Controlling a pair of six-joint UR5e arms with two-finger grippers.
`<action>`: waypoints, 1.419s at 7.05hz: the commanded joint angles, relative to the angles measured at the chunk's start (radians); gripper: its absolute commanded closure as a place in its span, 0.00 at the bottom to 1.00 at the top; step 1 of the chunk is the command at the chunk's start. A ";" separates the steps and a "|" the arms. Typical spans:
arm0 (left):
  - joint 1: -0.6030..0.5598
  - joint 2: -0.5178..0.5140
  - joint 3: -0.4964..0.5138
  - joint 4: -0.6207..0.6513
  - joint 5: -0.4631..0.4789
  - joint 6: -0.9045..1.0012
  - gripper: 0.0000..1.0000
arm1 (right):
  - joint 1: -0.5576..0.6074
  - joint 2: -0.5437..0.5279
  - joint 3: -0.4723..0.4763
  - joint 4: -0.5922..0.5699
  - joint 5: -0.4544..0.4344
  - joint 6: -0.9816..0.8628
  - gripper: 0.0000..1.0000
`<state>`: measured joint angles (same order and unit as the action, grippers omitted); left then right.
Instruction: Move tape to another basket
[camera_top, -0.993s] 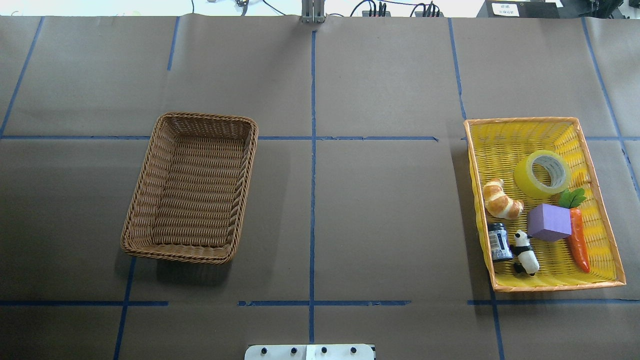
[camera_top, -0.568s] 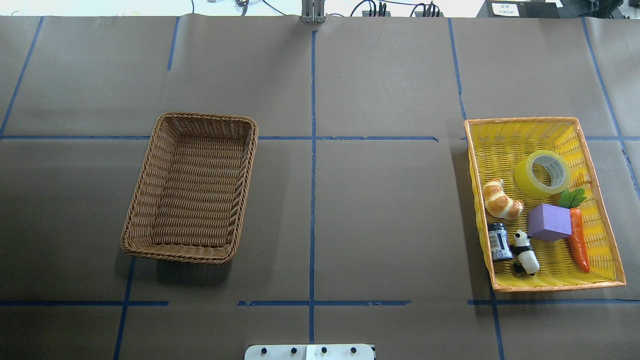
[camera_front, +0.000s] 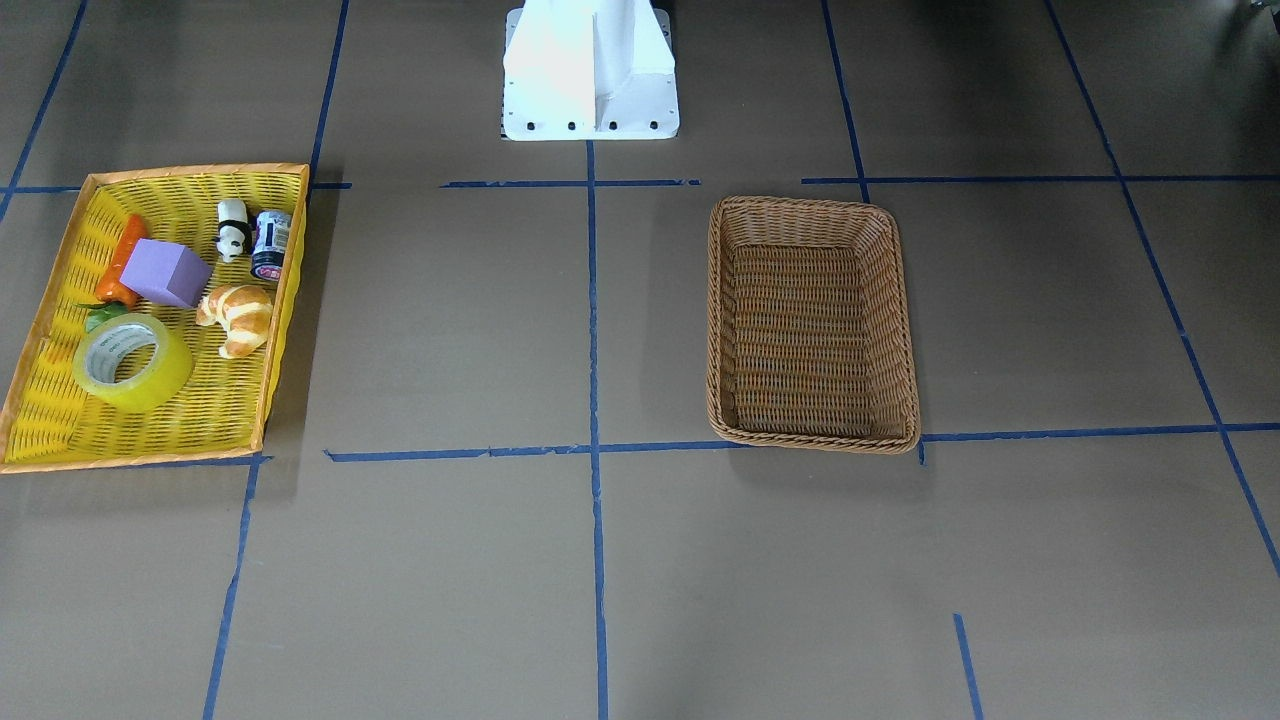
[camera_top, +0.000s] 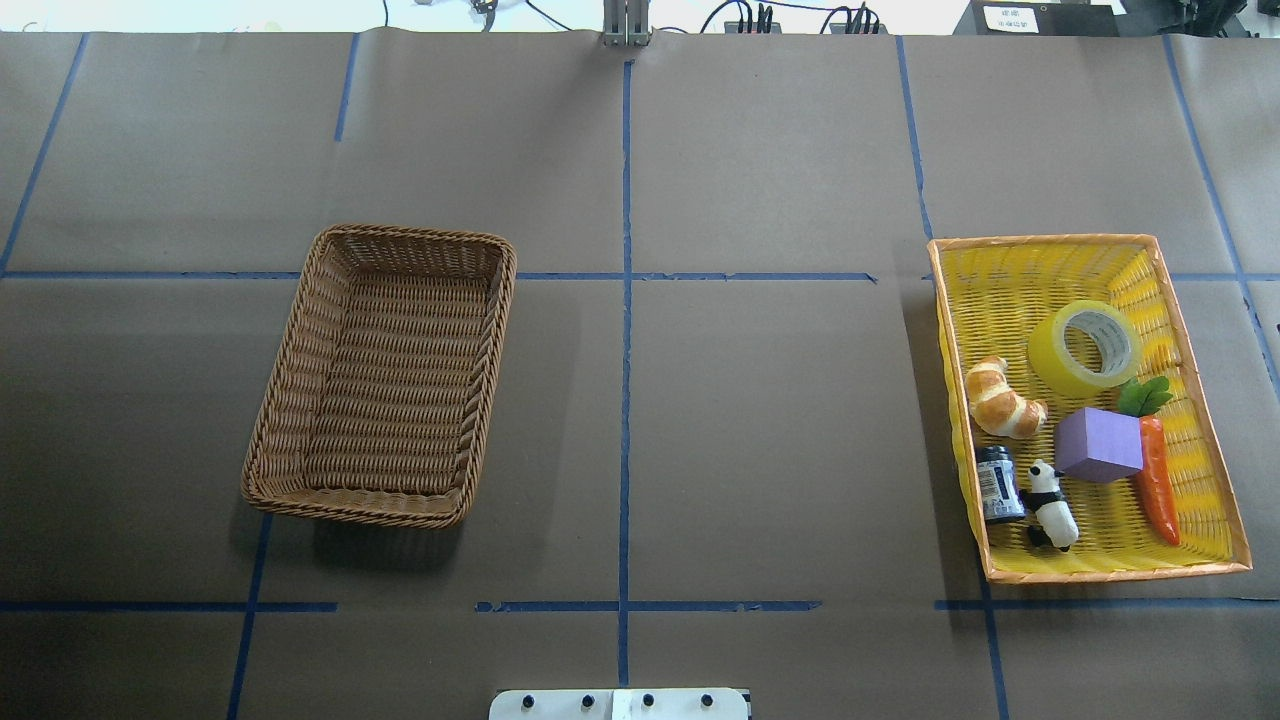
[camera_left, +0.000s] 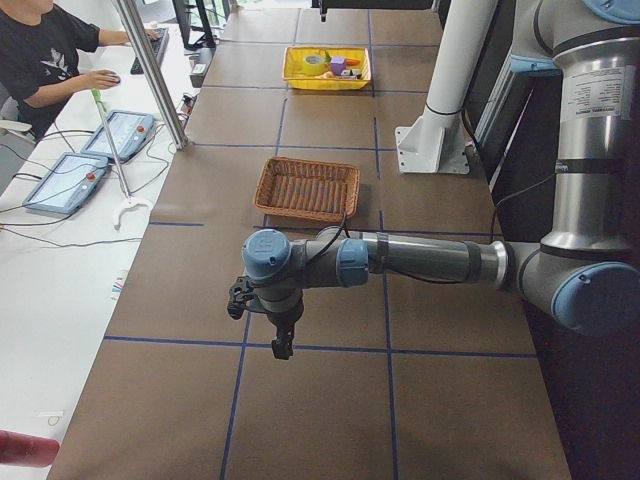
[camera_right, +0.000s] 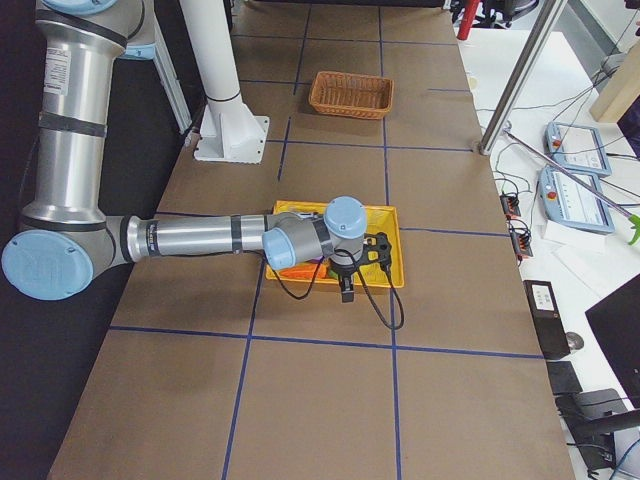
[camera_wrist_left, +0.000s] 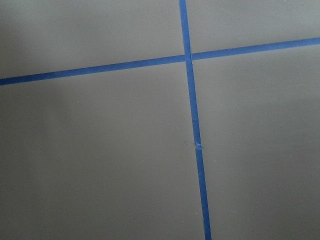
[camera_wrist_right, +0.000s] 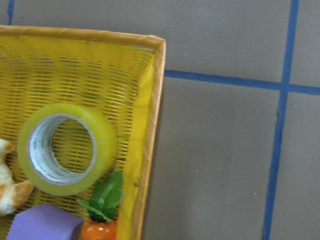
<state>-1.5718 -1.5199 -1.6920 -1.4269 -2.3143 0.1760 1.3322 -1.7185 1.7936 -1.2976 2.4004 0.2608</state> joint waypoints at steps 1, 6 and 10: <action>-0.001 0.001 -0.005 -0.007 0.000 0.000 0.00 | -0.105 0.092 -0.009 0.009 -0.015 0.043 0.00; 0.001 -0.003 -0.011 -0.029 -0.005 -0.075 0.00 | -0.269 0.261 -0.189 0.014 -0.170 0.037 0.10; 0.001 -0.008 -0.020 -0.035 -0.010 -0.134 0.00 | -0.266 0.251 -0.186 0.014 -0.165 -0.112 0.12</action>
<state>-1.5709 -1.5265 -1.7103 -1.4606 -2.3237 0.0726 1.0656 -1.4620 1.6026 -1.2839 2.2326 0.1769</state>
